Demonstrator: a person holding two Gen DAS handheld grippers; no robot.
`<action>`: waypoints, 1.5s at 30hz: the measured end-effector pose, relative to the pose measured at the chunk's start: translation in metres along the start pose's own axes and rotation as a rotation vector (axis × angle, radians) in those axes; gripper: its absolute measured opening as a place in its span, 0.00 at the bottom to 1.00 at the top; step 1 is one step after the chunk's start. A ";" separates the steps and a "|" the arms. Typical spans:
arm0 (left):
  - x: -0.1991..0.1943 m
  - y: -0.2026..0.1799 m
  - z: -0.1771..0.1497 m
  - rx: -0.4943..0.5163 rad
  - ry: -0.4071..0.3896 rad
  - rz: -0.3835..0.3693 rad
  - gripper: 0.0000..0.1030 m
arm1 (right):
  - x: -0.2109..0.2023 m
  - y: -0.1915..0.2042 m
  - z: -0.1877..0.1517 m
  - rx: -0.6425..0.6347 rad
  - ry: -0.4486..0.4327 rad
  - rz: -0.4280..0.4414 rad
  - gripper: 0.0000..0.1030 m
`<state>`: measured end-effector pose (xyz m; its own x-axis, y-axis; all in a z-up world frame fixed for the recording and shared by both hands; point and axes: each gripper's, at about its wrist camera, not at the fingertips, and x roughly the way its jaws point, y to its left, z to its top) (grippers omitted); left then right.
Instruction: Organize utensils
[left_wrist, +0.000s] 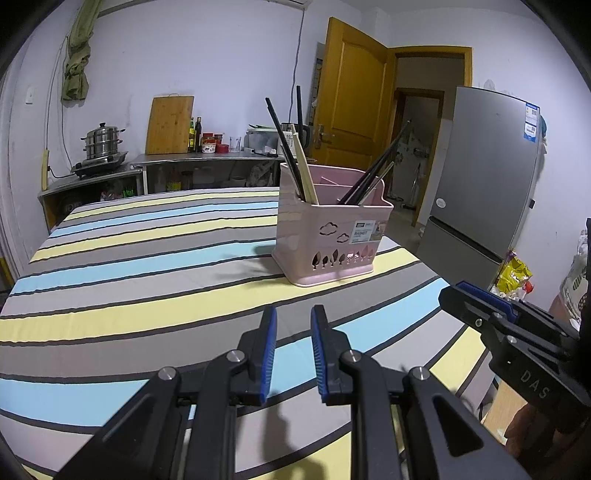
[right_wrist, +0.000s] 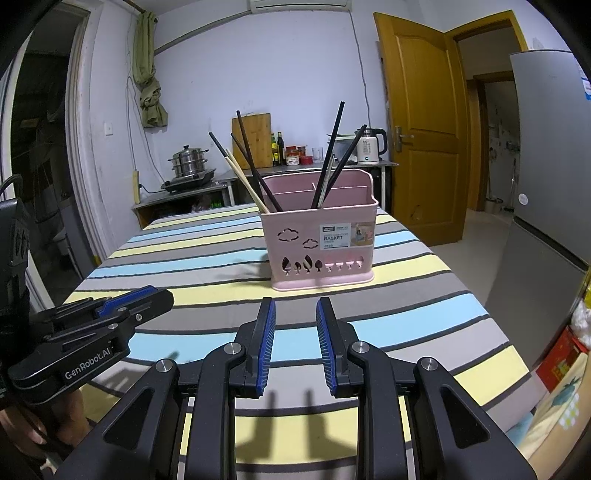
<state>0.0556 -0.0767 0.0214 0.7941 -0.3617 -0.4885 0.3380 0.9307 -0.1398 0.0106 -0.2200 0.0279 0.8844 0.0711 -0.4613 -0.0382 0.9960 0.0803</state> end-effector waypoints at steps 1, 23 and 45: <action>0.000 0.000 0.000 0.001 0.000 0.000 0.19 | 0.000 0.000 0.000 0.001 0.000 0.000 0.23; -0.001 0.000 -0.001 0.005 0.001 -0.002 0.19 | 0.000 0.000 -0.001 0.001 0.002 0.004 0.23; 0.000 0.000 -0.002 0.012 0.003 -0.008 0.19 | -0.001 0.001 -0.001 0.003 0.000 0.003 0.23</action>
<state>0.0549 -0.0765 0.0194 0.7896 -0.3688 -0.4904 0.3504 0.9271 -0.1331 0.0094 -0.2190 0.0277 0.8840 0.0744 -0.4614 -0.0399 0.9957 0.0841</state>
